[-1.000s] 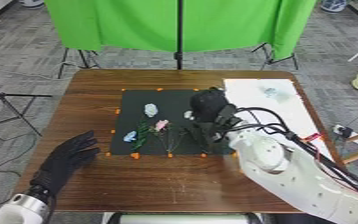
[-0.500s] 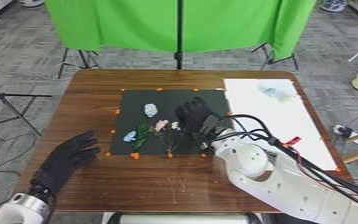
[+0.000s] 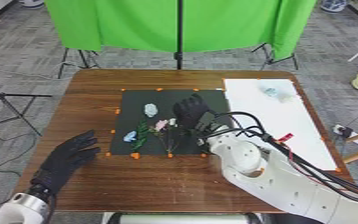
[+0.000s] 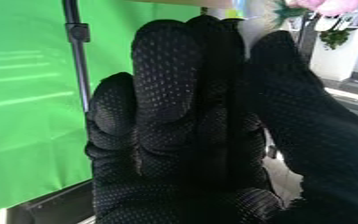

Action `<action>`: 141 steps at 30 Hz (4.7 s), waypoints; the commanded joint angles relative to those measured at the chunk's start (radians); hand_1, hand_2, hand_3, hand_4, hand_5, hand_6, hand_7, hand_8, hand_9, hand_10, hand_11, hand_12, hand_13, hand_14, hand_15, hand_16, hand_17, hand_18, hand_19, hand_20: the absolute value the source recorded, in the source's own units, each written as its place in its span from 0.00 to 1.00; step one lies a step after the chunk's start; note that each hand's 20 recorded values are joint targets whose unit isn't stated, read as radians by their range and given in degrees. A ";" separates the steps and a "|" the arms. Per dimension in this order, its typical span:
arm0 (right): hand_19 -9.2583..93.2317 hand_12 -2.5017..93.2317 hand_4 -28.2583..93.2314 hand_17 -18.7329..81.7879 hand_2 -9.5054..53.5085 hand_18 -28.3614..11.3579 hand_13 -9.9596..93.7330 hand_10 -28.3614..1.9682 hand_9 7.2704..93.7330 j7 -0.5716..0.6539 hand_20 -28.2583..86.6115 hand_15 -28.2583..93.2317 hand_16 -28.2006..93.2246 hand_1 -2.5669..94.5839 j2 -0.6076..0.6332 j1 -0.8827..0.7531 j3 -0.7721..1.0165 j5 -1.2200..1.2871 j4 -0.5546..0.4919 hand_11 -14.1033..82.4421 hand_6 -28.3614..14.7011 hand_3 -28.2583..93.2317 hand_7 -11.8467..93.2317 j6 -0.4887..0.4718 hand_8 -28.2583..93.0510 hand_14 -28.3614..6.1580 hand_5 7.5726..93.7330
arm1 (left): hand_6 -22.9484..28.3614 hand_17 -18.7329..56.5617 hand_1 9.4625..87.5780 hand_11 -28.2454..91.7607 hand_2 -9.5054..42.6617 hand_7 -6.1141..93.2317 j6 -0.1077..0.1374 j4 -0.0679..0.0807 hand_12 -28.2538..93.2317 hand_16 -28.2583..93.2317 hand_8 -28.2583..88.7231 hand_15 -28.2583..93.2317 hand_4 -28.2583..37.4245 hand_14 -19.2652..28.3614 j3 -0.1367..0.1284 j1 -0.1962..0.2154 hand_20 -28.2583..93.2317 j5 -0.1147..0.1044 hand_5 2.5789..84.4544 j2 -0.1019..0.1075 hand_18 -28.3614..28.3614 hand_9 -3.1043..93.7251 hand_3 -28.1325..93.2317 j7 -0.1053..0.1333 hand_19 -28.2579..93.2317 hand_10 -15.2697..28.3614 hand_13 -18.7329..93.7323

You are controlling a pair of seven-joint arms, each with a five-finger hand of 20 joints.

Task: Arrange flowers

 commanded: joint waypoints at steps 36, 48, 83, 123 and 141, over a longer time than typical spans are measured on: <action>0.62 0.24 0.00 0.24 0.04 0.20 0.26 0.54 0.17 0.230 0.39 0.39 0.37 0.26 0.337 -0.134 0.429 0.217 0.008 0.30 0.55 0.97 0.35 -0.299 0.10 0.45 0.19 | 0.55 0.10 0.19 0.42 0.19 0.23 0.001 0.021 0.35 0.20 0.15 0.62 0.00 0.69 0.004 0.041 0.26 0.008 0.35 -0.006 0.87 0.30 0.81 -0.019 0.67 0.61 0.36; 0.61 0.24 0.00 0.25 0.00 0.20 0.34 0.53 0.17 0.276 0.34 0.35 0.38 0.27 0.389 -0.146 0.422 0.264 0.132 0.28 0.52 0.97 0.32 -0.301 0.12 0.49 0.16 | 0.55 0.10 0.19 0.42 0.19 0.23 0.005 0.022 0.35 0.20 0.15 0.62 0.00 0.69 0.003 0.045 0.26 0.008 0.35 -0.009 0.86 0.30 0.81 -0.019 0.67 0.61 0.35; 0.83 0.44 0.00 0.57 0.00 0.38 0.97 0.83 0.97 0.096 0.48 0.57 0.45 0.53 0.320 -0.152 0.345 0.164 0.032 0.37 0.72 0.91 0.50 0.073 0.15 0.82 0.79 | 0.55 0.09 0.19 0.43 0.20 0.23 -0.001 0.020 0.35 0.20 0.15 0.62 0.00 0.69 0.000 0.041 0.26 0.006 0.35 -0.017 0.87 0.31 0.81 -0.033 0.67 0.62 0.36; 0.83 0.45 0.00 0.56 0.00 0.38 0.96 0.83 0.95 -0.023 0.49 0.58 0.45 0.52 0.089 0.053 0.010 0.052 0.056 0.37 0.73 0.92 0.52 0.044 0.14 0.83 0.77 | 0.55 0.09 0.19 0.43 0.20 0.23 -0.022 0.034 0.35 0.19 0.15 0.62 0.00 0.69 0.013 0.017 0.26 0.006 0.35 -0.003 0.87 0.31 0.81 -0.052 0.67 0.62 0.36; 0.81 0.48 0.00 0.52 0.00 0.39 0.91 0.84 0.91 -0.033 0.51 0.58 0.49 0.49 0.089 0.059 0.014 0.003 0.115 0.32 0.73 0.89 0.54 -0.014 0.13 0.85 0.72 | 0.55 0.09 0.19 0.42 0.20 0.23 -0.019 0.035 0.34 0.20 0.15 0.62 0.00 0.69 0.014 0.017 0.26 0.007 0.35 -0.004 0.87 0.31 0.81 -0.047 0.67 0.62 0.36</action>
